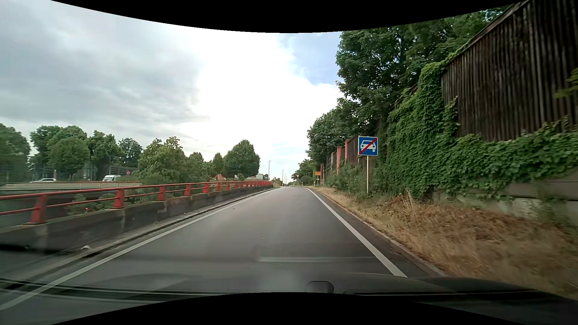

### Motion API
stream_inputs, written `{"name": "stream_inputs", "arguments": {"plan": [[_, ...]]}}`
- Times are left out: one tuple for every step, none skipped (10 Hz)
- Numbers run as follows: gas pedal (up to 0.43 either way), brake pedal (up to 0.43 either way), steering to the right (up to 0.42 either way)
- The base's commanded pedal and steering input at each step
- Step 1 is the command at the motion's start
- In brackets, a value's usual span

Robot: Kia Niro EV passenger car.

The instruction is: Follow the waypoints while adhering to traffic rules and regulations

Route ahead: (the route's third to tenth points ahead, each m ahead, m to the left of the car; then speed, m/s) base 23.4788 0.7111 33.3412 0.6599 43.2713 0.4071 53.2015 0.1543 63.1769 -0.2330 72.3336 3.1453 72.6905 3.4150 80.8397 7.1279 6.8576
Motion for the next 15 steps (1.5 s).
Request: {"name": "stream_inputs", "arguments": {"plan": [[0.059,0.0,0.005],[0.059,0.0,0.005],[0.059,0.0,0.004],[0.059,0.0,0.004],[0.059,0.0,0.004],[0.059,0.0,0.004],[0.059,0.0,0.004],[0.059,0.0,0.004],[0.079,0.0,0.004],[0.098,0.0,0.004],[0.11,0.0,0.004],[0.11,0.0,0.004],[0.11,0.0,0.004],[0.11,0.0,0.004],[0.118,0.0,0.006]]}}
